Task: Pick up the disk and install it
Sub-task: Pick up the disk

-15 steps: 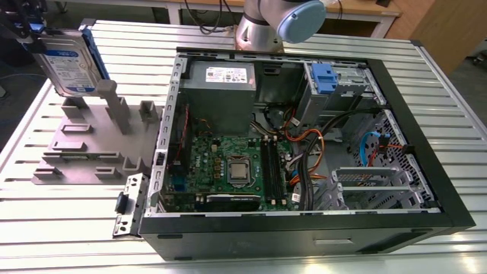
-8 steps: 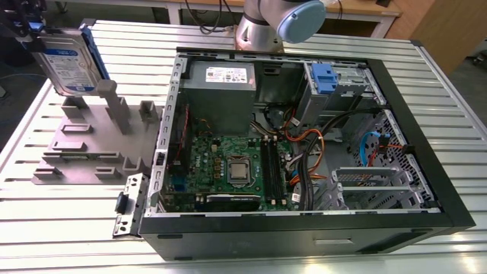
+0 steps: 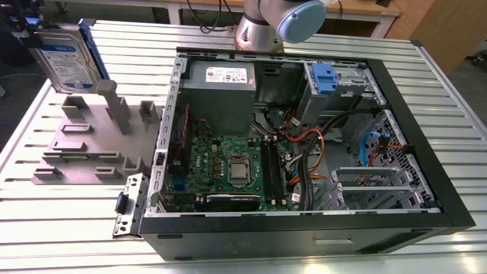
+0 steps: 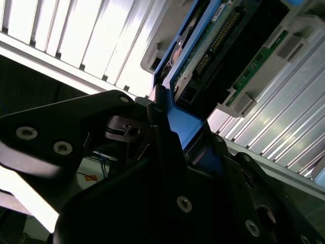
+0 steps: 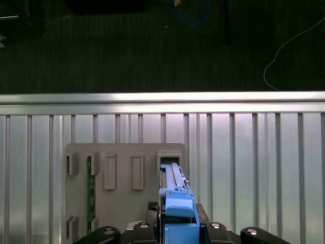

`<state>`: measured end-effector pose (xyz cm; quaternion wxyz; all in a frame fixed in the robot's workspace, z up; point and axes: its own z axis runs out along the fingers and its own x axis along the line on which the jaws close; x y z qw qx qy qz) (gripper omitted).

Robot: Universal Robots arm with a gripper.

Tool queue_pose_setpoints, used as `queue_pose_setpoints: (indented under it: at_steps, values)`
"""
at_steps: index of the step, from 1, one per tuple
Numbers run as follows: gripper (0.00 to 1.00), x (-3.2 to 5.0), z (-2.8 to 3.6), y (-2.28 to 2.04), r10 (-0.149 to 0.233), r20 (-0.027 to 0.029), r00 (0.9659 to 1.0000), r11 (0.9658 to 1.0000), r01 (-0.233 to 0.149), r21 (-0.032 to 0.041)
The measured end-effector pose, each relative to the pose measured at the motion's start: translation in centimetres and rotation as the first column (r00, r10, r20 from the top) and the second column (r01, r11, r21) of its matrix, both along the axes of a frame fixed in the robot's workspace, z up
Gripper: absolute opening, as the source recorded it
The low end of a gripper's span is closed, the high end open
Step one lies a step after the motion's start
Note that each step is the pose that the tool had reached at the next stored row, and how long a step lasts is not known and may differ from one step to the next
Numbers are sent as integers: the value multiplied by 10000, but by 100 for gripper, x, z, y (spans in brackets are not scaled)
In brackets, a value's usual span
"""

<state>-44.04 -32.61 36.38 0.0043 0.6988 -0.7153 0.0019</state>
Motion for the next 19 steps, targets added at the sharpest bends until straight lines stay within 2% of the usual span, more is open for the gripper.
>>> queue_pose_setpoints:
  at_steps: [19]
  values:
    - [36,0,86,0,-1,-1,10000,10000,1,-17]
